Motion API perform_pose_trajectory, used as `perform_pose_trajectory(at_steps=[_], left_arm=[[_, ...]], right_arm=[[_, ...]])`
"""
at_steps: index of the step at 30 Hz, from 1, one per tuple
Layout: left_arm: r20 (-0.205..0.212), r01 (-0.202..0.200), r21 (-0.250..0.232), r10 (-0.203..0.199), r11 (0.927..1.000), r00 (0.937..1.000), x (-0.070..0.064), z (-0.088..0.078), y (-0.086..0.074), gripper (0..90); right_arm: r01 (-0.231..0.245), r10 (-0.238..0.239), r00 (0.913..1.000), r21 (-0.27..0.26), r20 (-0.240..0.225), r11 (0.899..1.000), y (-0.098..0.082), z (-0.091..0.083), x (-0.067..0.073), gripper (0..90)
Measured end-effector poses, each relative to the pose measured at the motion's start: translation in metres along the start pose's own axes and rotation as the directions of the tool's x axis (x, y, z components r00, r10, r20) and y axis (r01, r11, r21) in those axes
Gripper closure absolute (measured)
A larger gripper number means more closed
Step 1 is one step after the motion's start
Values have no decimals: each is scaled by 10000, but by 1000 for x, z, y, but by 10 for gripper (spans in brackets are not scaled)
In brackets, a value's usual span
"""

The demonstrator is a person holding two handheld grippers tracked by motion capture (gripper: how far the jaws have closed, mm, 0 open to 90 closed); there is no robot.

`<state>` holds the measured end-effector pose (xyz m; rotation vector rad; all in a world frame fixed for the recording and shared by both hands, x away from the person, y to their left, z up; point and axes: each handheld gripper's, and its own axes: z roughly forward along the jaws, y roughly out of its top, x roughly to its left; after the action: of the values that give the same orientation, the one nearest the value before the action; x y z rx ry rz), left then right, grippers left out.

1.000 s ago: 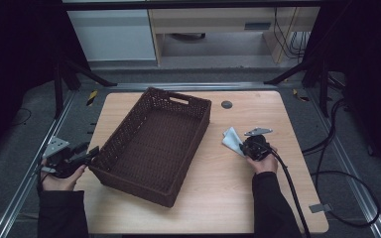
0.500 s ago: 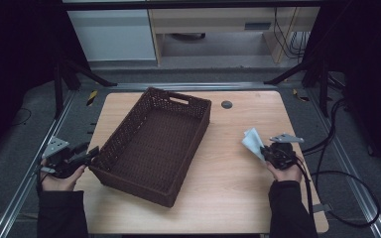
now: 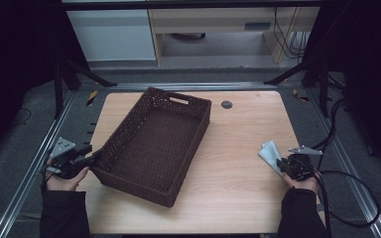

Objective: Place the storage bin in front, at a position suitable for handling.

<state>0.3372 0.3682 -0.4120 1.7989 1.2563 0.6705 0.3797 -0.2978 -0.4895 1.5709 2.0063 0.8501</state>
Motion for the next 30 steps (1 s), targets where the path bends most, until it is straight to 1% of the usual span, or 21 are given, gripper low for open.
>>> perform_pose_trajectory(at_steps=[1, 3, 4, 5, 6, 7, 10, 11, 12, 13, 14, 15, 16, 17, 18, 20, 22, 25, 27, 30], left_arm=[[1, -1, 50, 1, 10000, 10000, 0, 1, -1, 533], [22, 52, 110, -52, 9999, 10000, 0, 1, -1, 565], [151, 190, 151, -192, 9997, 9997, 0, 2, -2, 616], [151, 190, 151, -192, 9997, 9997, 0, 2, -2, 641], [237, 232, 155, -236, 9996, 9994, 0, 3, -3, 669], [306, 247, 179, -253, 9995, 9992, 0, 3, -3, 669], [601, 74, 404, -98, 9992, 9981, -4, 6, -3, 751], [529, -116, 465, 92, 9989, 9986, -6, 8, -4, 768], [382, -252, 483, 234, 9985, 9990, -9, 8, -4, 766], [369, -240, 496, 222, 9985, 9991, -9, 8, -3, 771], [494, -21, 478, -3, 9989, 9988, -8, 7, -4, 789], [494, -21, 478, -3, 9989, 9988, -8, 7, -4, 796], [594, 86, 455, -113, 9989, 9982, -8, 7, -5, 796], [641, 138, 421, -165, 9990, 9978, -8, 7, -6, 796], [640, 144, 402, -169, 9991, 9978, -10, 7, -6, 796], [557, 70, 398, -92, 9992, 9984, -14, 7, -6, 795], [585, 6, 386, -28, 9993, 9983, -18, 8, -6, 792], [598, -99, 358, 78, 9993, 9982, -25, 9, -6, 783], [563, -204, 352, 184, 9992, 9982, -30, 9, -6, 777], [469, -338, 330, 323, 9989, 9984, -37, 11, -6, 769]], right_arm=[[0, 0, 10000, 0, 0, 10000, 0, 0, 0, 721], [96, -96, 9999, -42, 46, 9999, 0, 0, 0, 672], [118, -117, 9999, -313, 18, 9994, 1, -3, 1, 631], [118, -117, 9999, -313, 18, 9994, 1, -3, 1, 631], [175, -177, 9998, -684, -14, 9975, 5, -7, 2, 601], [175, -177, 9998, -684, -14, 9975, 5, -7, 2, 601], [140, -156, 9998, -1183, -132, 9929, 12, -13, 6, 555], [137, -166, 9996, -1314, -213, 9912, 15, -15, 8, 546], [122, -163, 9995, -1504, -258, 9886, 18, -18, 11, 539], [132, -204, 9990, -1721, -400, 9850, 22, -21, 15, 531], [115, -228, 9982, -1940, -562, 9809, 27, -25, 21, 515], [115, -228, 9982, -1940, -562, 9809, 27, -25, 21, 515], [194, -366, 9963, -2121, -773, 9771, 33, -30, 29, 501], [194, -366, 9963, -2121, -773, 9771, 33, -30, 29, 501], [224, -431, 9952, -2237, -881, 9744, 35, -31, 33, 496], [297, -575, 9920, -2352, -1122, 9715, 40, -35, 43, 485], [396, -745, 9881, -2454, -1343, 9686, 44, -37, 53, 466], [528, -1006, 9798, -2612, -1730, 9639, 51, -39, 70, 450], [532, -1101, 9736, -2701, -2001, 9614, 55, -40, 81, 436], [502, -1168, 9664, -2777, -2288, 9593, 60, -39, 97, 426]])
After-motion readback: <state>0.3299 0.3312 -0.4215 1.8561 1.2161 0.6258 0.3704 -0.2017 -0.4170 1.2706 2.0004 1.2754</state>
